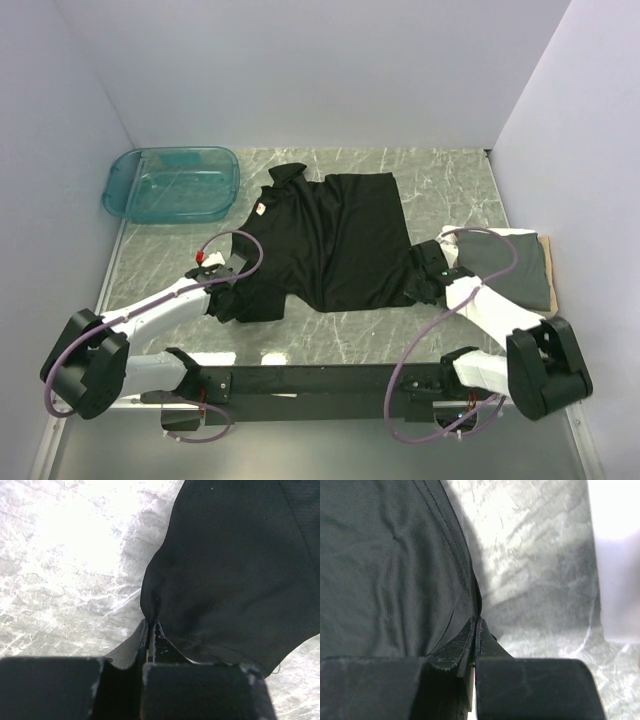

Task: Fold and stack the t-shirts
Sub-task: Flatten the tshirt out, then fold the tshirt

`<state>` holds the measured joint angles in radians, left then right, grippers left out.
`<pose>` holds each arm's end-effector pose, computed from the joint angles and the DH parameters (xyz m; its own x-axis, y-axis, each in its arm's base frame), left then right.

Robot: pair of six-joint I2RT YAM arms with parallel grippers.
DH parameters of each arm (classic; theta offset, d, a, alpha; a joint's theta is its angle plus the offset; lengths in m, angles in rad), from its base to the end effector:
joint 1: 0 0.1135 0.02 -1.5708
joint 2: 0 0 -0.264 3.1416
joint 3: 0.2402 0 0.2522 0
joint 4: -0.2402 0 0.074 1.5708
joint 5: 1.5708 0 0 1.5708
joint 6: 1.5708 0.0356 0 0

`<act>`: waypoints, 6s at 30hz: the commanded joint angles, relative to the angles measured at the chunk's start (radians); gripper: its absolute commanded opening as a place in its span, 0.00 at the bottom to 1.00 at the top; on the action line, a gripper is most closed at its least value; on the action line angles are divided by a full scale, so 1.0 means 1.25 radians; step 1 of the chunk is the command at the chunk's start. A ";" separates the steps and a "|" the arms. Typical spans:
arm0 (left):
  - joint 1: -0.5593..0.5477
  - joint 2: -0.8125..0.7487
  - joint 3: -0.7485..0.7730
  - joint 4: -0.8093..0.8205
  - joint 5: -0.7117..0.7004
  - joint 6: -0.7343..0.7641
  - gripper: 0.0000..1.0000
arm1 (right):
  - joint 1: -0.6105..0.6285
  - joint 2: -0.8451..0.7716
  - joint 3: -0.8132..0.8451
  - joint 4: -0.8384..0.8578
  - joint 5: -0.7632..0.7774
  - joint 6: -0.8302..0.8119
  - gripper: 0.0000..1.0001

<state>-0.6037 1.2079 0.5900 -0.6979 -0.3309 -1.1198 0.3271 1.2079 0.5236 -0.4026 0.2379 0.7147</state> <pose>0.1612 -0.0971 0.1631 -0.7697 -0.5032 -0.3929 -0.5123 0.8540 -0.0900 0.1964 0.0578 0.1558 -0.7697 0.4114 -0.4881 0.3920 0.9081 0.1474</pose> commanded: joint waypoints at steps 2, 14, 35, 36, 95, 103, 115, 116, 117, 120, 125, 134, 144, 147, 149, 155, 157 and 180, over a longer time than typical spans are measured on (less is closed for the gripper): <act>-0.002 -0.034 0.041 0.000 -0.031 0.012 0.01 | -0.003 -0.102 -0.005 -0.044 -0.012 -0.012 0.00; -0.002 -0.261 0.258 0.040 -0.117 0.086 0.01 | -0.010 -0.333 0.182 -0.182 0.075 -0.051 0.00; -0.002 -0.394 0.890 0.169 0.034 0.281 0.01 | -0.020 -0.532 0.815 -0.455 0.081 -0.143 0.00; -0.002 -0.397 0.906 0.172 0.079 0.283 0.01 | -0.020 -0.540 0.830 -0.469 0.057 -0.146 0.00; 0.239 0.491 0.682 0.488 0.098 0.384 0.00 | -0.241 0.438 0.711 -0.036 -0.037 -0.239 0.00; 0.176 0.299 0.487 0.357 -0.038 0.231 0.00 | -0.247 0.370 0.670 -0.061 -0.043 -0.243 0.00; 0.019 0.103 0.376 0.053 -0.251 -0.047 0.00 | -0.247 0.303 0.628 -0.110 -0.065 -0.261 0.00; 0.007 0.079 0.360 0.038 -0.260 -0.061 0.00 | -0.247 0.299 0.625 -0.117 -0.064 -0.261 0.00; -0.007 0.068 0.354 0.010 -0.264 -0.088 0.00 | -0.247 0.295 0.622 -0.121 -0.063 -0.262 0.00; -0.024 0.018 0.320 -0.007 -0.253 -0.110 0.00 | -0.247 0.281 0.613 -0.133 -0.057 -0.269 0.00; -0.050 -0.035 0.247 -0.012 -0.195 -0.134 0.00 | -0.247 0.247 0.590 -0.153 -0.054 -0.274 0.00; -0.074 -0.037 0.186 -0.047 -0.156 -0.164 0.01 | -0.246 0.185 0.487 -0.179 -0.039 -0.258 0.00; -0.121 -0.069 0.106 -0.091 -0.080 -0.177 0.15 | -0.245 0.112 0.394 -0.209 -0.031 -0.242 0.19; -0.133 -0.077 0.111 -0.130 -0.092 -0.193 0.30 | -0.243 0.073 0.387 -0.204 -0.065 -0.253 0.36; -0.140 -0.088 0.126 -0.163 -0.112 -0.200 0.48 | -0.242 0.056 0.389 -0.195 -0.087 -0.262 0.45; -0.139 -0.117 0.180 -0.151 -0.146 -0.157 0.99 | -0.213 0.024 0.401 -0.180 -0.121 -0.288 0.57; -0.140 -0.107 0.188 -0.120 -0.154 -0.134 0.99 | -0.198 0.020 0.397 -0.171 -0.134 -0.293 0.58; 0.141 0.166 0.120 0.399 0.184 0.131 0.99 | 0.299 0.279 0.319 0.269 -0.386 -0.113 0.57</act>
<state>-0.4446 1.4055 0.7685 -0.3031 -0.1993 -1.0023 0.6373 1.4857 0.9062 -0.2253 -0.1802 0.5171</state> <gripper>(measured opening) 0.995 0.579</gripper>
